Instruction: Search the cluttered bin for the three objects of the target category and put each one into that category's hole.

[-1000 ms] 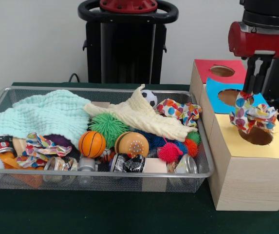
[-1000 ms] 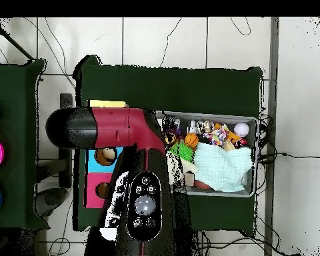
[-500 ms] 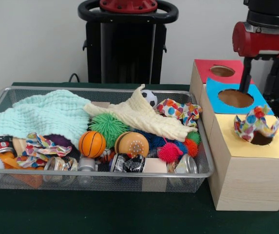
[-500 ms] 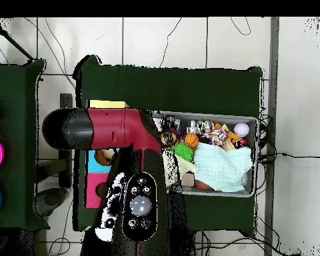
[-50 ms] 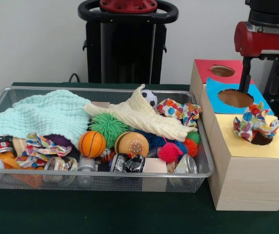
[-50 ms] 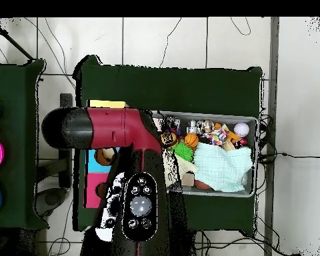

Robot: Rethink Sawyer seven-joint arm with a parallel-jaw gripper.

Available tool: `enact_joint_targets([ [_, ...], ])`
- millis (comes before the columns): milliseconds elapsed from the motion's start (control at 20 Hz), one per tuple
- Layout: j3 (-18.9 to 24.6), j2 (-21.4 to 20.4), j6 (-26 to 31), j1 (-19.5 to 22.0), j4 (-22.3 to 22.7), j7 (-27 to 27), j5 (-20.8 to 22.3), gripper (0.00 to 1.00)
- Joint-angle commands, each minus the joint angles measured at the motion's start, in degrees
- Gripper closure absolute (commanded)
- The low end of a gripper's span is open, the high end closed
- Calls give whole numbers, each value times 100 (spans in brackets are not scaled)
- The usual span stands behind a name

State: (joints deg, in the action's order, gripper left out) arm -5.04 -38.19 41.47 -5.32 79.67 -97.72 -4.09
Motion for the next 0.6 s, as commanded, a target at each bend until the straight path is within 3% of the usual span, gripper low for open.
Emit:
enact_joint_targets([
  [50,155,206,-255,160,101,-1191,-189,0],
  [550,105,184,-318,88,152,-1273,-220,0],
  [600,89,191,-394,78,127,-1243,-175,100],
])
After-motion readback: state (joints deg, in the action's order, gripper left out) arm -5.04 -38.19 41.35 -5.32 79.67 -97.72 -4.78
